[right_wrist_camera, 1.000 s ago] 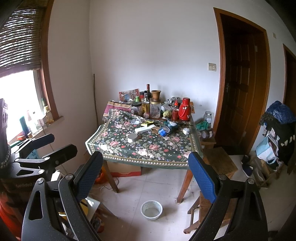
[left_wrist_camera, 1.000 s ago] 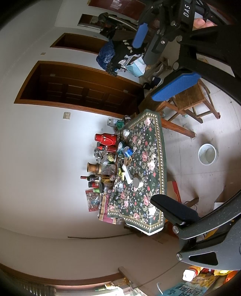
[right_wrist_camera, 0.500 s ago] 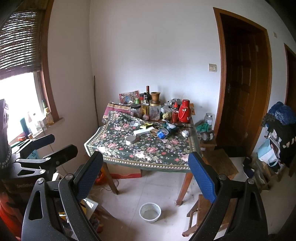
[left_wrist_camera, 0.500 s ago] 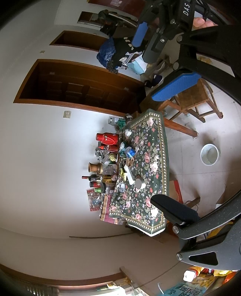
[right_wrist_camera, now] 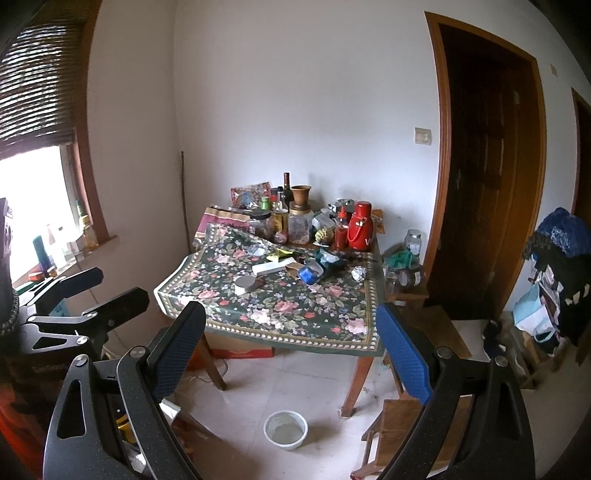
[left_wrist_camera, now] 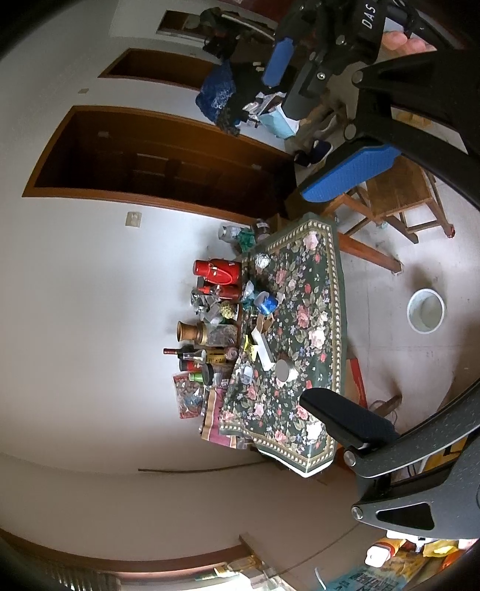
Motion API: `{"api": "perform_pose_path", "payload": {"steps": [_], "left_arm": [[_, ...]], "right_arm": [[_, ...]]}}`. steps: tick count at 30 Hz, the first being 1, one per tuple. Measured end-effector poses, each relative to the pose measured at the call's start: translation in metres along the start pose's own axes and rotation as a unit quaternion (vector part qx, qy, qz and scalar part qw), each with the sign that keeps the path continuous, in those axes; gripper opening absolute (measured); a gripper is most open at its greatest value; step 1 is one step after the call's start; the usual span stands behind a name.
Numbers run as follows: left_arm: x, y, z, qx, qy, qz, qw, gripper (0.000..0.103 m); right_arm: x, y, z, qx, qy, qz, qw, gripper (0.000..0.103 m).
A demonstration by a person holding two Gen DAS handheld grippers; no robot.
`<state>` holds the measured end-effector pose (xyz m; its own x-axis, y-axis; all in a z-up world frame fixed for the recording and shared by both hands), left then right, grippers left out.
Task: Collect trash
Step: 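Move both tools toward the items on the floral tablecloth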
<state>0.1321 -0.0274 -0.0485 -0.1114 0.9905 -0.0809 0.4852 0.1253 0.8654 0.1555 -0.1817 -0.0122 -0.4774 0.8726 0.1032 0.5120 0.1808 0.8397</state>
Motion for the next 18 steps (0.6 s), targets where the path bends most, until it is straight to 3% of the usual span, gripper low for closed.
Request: {"api": "perform_pose_path", "payload": {"steps": [9, 18], "left_arm": [[0.031, 0.021, 0.059, 0.008, -0.002, -0.003, 1.0000, 0.101], [0.096, 0.076, 0.149, 0.019, -0.029, -0.009, 0.9994, 0.101]], "right_arm": [[-0.010, 0.014, 0.053, 0.011, -0.017, 0.017, 1.000, 0.092], [-0.001, 0.050, 0.135, 0.037, -0.053, 0.036, 0.997, 0.092]]}}
Point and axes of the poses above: each gripper's, at about its wrist camera, not at the fingertips, and z roughly the way its jaws point, x to its left, y to its top, the point moved 8 cm from there along z, roughly the way its jaws point, and after that the axes turned 3 degrees about x, right-handed, at the moved point
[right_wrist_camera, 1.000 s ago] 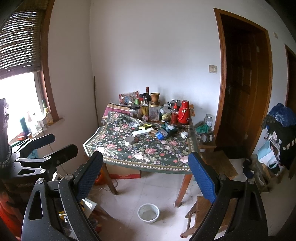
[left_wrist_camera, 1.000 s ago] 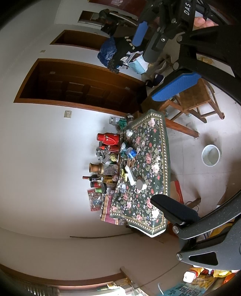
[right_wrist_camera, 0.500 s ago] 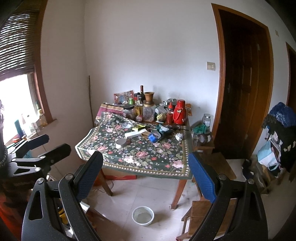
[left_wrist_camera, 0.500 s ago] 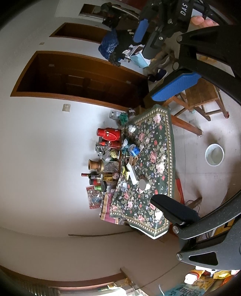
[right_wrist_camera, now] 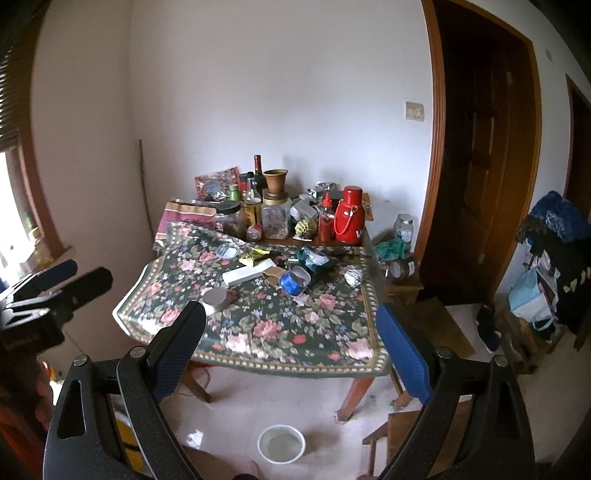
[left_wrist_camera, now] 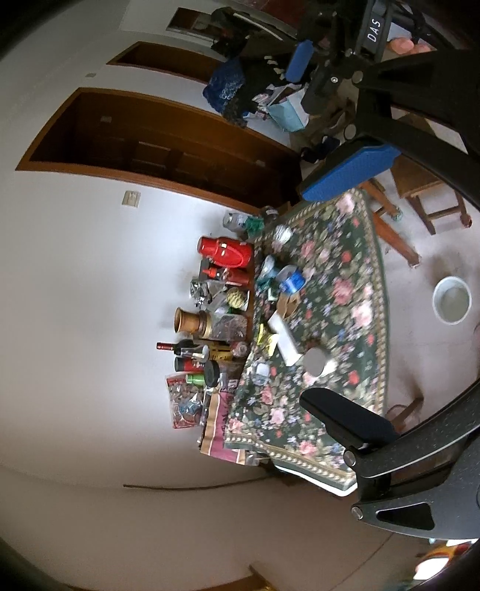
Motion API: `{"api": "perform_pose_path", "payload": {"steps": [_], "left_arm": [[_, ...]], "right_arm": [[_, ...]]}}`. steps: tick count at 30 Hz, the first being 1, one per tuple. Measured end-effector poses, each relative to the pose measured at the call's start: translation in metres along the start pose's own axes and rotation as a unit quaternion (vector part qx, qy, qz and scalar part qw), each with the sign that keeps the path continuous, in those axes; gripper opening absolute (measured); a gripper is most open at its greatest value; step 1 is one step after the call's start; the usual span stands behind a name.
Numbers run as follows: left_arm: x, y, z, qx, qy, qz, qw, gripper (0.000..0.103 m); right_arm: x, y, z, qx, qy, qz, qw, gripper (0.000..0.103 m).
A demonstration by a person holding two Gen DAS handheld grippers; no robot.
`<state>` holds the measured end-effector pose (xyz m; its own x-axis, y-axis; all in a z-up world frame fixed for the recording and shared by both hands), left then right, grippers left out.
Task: Collect trash
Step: 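Move both tools toward the items on the floral tablecloth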
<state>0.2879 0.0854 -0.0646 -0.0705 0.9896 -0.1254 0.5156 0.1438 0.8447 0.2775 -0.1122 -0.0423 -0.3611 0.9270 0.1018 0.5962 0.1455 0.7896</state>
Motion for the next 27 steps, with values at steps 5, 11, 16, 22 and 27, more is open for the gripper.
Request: {"api": "perform_pose_path", "payload": {"steps": [5, 11, 16, 22, 27], "left_arm": [[0.033, 0.023, 0.048, 0.027, -0.009, 0.029, 0.9992, 0.101], [0.061, 0.025, 0.107, 0.076, -0.019, 0.026, 0.9966, 0.101], [0.071, 0.016, 0.155, 0.113, -0.016, 0.032, 0.9929, 0.101], [0.077, 0.003, 0.212, 0.159, -0.004, 0.011, 0.9872, 0.101], [0.094, -0.012, 0.269, 0.205, 0.046, -0.030, 0.9771, 0.092]], "right_arm": [[0.013, 0.020, 0.040, 0.015, -0.020, 0.026, 0.999, 0.092], [0.022, 0.028, 0.092, 0.047, -0.028, 0.046, 0.997, 0.092], [0.019, 0.027, 0.134, 0.084, -0.026, 0.050, 0.995, 0.092], [0.008, 0.028, 0.187, 0.123, -0.010, 0.054, 0.991, 0.092], [-0.006, 0.030, 0.238, 0.161, 0.012, 0.041, 0.986, 0.092]]}}
Point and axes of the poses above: each gripper's, at about its wrist camera, not at the fingertips, and z roughly the way its jaws point, x to its left, y to its top, the point moved 8 cm from there along z, roughly the way its jaws point, and after that the axes turned 3 degrees about x, right-handed, at the moved point
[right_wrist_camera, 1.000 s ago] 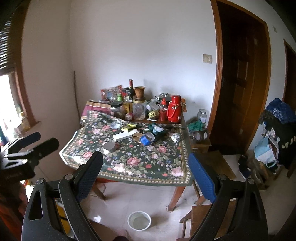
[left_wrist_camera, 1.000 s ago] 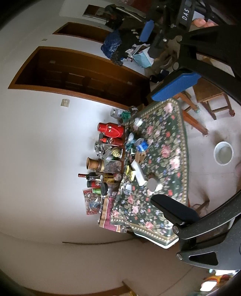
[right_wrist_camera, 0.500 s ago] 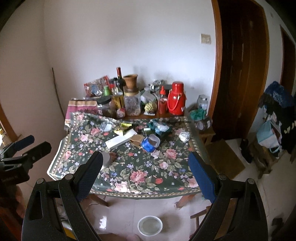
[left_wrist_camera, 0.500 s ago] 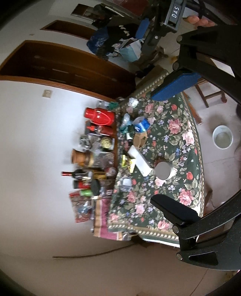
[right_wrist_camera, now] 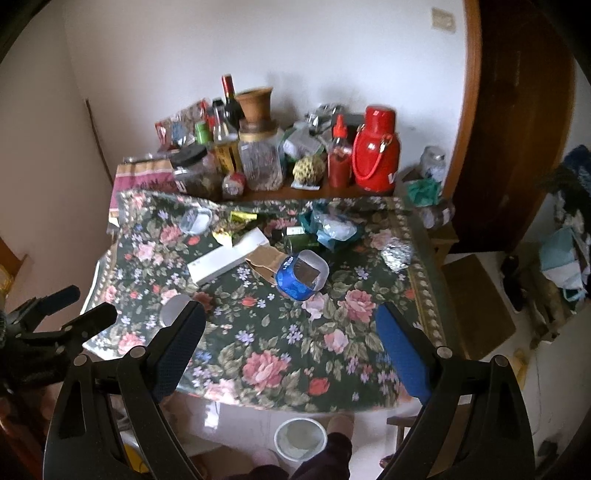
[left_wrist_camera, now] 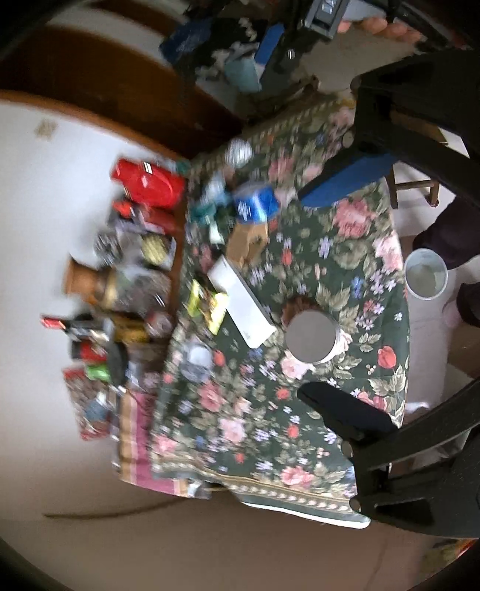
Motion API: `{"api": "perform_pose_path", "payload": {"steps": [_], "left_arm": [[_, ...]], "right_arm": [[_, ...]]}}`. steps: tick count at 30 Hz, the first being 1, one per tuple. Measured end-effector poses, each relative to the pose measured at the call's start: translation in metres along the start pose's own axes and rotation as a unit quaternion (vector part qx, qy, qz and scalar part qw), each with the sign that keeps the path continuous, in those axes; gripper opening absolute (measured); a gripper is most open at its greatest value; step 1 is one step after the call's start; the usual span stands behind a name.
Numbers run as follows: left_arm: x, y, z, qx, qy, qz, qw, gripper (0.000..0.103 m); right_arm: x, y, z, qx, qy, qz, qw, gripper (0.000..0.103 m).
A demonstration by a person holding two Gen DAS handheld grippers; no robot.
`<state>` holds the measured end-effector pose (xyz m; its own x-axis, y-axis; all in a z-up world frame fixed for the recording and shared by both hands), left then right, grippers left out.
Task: Collect trash
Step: 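Move both tools toward the items on the floral tablecloth, then grasp the grey round lid with the left tool while the right tool grasps the clear plastic tub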
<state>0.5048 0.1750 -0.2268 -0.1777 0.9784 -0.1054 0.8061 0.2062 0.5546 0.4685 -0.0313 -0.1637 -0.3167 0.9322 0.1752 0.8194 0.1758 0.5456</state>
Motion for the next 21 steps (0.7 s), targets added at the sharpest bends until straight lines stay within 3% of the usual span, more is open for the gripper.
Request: {"api": "perform_pose_path", "payload": {"steps": [9, 21], "left_arm": [[0.030, -0.016, 0.103, 0.098, 0.056, -0.076, 0.9907, 0.092], [0.045, -0.032, 0.165, 0.152, 0.099, -0.119, 0.9762, 0.092]], "right_arm": [[-0.030, 0.021, 0.098, 0.104, 0.052, 0.003, 0.993, 0.092], [-0.032, 0.022, 0.190, 0.200, 0.128, 0.059, 0.970, 0.092]]}}
Point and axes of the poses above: each gripper's, at about its wrist camera, not at the fingertips, and z roughly the way its jaws point, x to its left, y to its top, the point moved 8 cm from there along z, roughly the way its jaws point, and after that the axes turned 3 degrees about x, right-handed, at the moved point
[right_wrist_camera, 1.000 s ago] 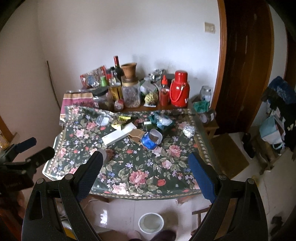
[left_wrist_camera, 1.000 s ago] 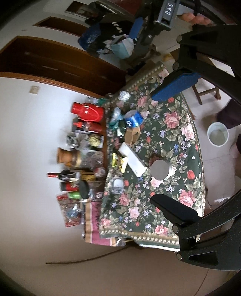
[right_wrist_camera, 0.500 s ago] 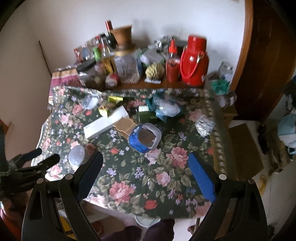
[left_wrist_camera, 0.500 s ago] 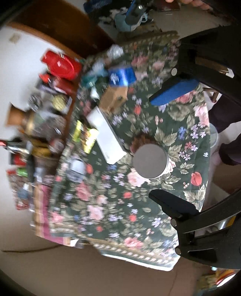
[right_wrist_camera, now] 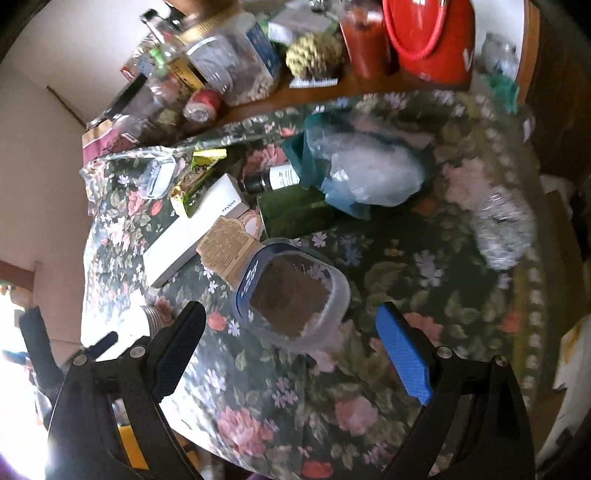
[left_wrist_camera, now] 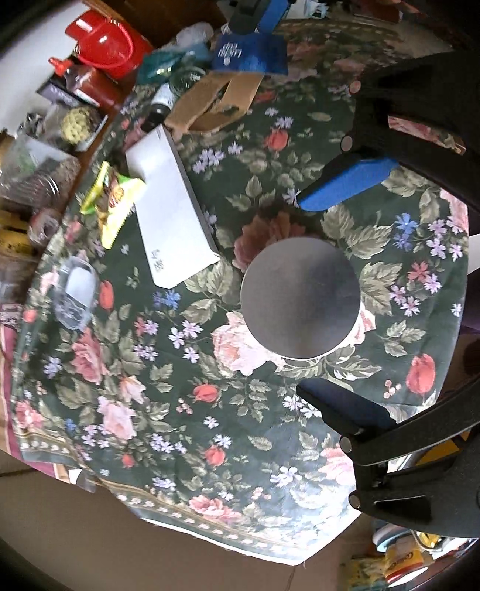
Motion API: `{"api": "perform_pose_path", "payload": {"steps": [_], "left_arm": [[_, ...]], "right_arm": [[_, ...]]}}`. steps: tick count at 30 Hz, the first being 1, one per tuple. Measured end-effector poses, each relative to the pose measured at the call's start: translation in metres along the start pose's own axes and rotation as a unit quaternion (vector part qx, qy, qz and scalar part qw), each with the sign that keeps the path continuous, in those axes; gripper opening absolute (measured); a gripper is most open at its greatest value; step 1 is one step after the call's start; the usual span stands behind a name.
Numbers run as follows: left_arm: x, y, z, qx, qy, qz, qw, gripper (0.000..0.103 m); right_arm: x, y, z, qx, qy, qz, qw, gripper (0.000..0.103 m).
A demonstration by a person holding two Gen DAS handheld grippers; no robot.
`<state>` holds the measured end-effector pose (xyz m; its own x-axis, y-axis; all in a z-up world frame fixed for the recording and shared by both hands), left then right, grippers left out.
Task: Collect trash
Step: 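Grasp the grey round lid with the left tool while the right tool grasps the clear plastic tub, then carry the lid and tub in both tools down to the white bucket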
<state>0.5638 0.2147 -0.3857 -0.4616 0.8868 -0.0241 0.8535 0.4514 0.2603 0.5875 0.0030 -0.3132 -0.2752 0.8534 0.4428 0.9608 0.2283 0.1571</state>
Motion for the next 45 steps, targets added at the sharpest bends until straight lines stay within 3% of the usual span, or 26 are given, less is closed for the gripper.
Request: {"api": "perform_pose_path", "payload": {"steps": [5, 8, 10, 16, 27, 35, 45], "left_arm": [[0.006, 0.003, 0.009, 0.003, 0.005, -0.022, 0.9997, 0.085], [0.009, 0.003, 0.016, 0.011, 0.015, -0.024, 0.9995, 0.074], [0.009, 0.005, 0.021, 0.013, 0.015, -0.023, 0.9995, 0.072], [0.002, 0.005, 0.013, -0.002, -0.001, -0.012, 0.9999, 0.071], [0.007, 0.009, -0.058, -0.069, -0.061, 0.033, 0.9952, 0.071], [0.017, -0.003, -0.129, -0.132, -0.107, 0.086, 0.9816, 0.071], [0.024, -0.029, -0.216, -0.208, -0.161, 0.146, 0.9537, 0.071]], "right_arm": [[-0.002, 0.005, 0.012, 0.010, 0.024, 0.019, 0.999, 0.091], [-0.003, 0.007, 0.014, 0.013, 0.023, 0.025, 0.999, 0.074], [-0.003, 0.007, 0.018, 0.023, 0.026, 0.027, 0.999, 0.063], [-0.002, 0.005, 0.012, 0.012, 0.018, 0.026, 0.999, 0.062], [0.021, -0.006, -0.039, -0.076, -0.029, 0.014, 0.997, 0.061], [0.055, -0.038, -0.099, -0.176, -0.071, 0.013, 0.982, 0.060], [0.098, -0.097, -0.172, -0.274, -0.093, 0.015, 0.957, 0.059]]}}
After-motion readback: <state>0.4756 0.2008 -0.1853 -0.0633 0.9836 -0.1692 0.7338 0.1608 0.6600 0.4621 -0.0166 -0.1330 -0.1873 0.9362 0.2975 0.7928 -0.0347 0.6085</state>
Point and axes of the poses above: each gripper's, at about its wrist camera, not at the fingertips, and z roughly the way its jaws point, x to its left, y to its top, the point moved 8 cm from there along z, roughly the way its jaws point, and after that the axes turned 3 degrees about x, right-handed, at the moved point
